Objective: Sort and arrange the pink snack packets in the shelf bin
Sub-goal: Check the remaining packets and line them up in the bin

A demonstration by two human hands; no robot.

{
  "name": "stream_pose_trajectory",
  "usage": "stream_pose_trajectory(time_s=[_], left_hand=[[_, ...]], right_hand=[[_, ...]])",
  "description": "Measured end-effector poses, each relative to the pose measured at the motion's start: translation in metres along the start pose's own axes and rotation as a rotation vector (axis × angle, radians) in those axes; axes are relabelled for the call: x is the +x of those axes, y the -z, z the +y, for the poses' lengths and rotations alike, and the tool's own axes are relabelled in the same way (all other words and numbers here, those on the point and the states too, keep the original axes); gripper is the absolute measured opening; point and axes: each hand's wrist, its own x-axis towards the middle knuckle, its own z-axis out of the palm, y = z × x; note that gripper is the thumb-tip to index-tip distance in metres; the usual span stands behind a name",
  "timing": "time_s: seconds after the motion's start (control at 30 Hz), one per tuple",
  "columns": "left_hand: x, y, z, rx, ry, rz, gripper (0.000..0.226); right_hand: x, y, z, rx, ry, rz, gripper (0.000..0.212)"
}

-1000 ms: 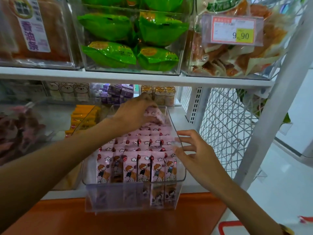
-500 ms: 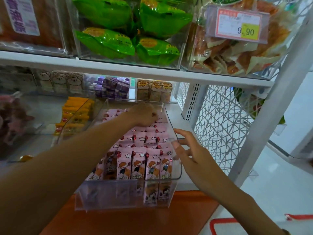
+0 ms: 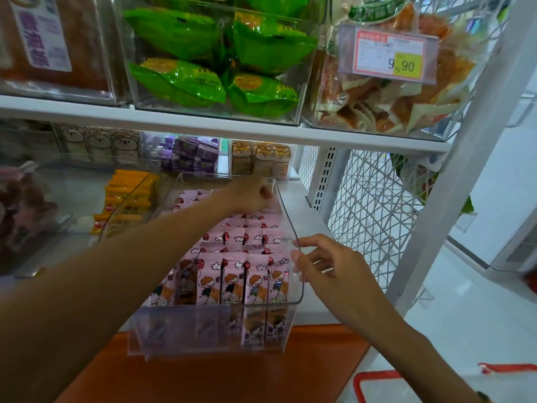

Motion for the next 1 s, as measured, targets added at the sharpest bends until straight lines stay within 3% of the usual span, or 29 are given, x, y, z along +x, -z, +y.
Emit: stream_pose_trajectory(time_s=[0.1, 0.27, 0.37, 0.5, 0.6, 0.73, 0.87, 1.0], left_hand=[[-0.007, 0.004, 0.011, -0.211, 0.014, 0.287, 0.013], [-0.047, 0.020, 0.034, -0.887, 0.117, 0.710, 0.004], [-0.079, 0.036, 0.042, -0.924, 0.166, 0.846, 0.014], [-0.129, 0.045, 0.045, -0.992, 0.257, 0.785, 0.019], [-0.161, 0.041, 0.046, -1.101, 0.329, 0.698, 0.020], [-0.178, 0.041, 0.056, -1.137, 0.282, 0.656, 0.014], [-0.186, 0.039, 0.058, -1.165, 0.240, 0.631, 0.020], [-0.192, 0.031, 0.053, -1.178, 0.231, 0.541, 0.019]], right_hand=[[0.000, 0.000, -0.001, 0.016, 0.004, 0.012, 0.035], [-0.001, 0.000, -0.005, 0.003, 0.008, 0.026, 0.029], [0.000, 0.000, -0.008, -0.014, 0.006, 0.016, 0.031], [-0.001, 0.001, -0.019, -0.063, 0.070, 0.135, 0.035], [-0.005, -0.003, -0.040, 0.053, 0.176, 0.233, 0.033], [-0.013, -0.021, -0.070, 0.280, 0.155, -0.056, 0.058], [-0.013, -0.035, -0.079, 0.362, 0.123, -0.194, 0.038], [-0.005, -0.039, -0.078, 0.648, -0.122, -0.237, 0.025]])
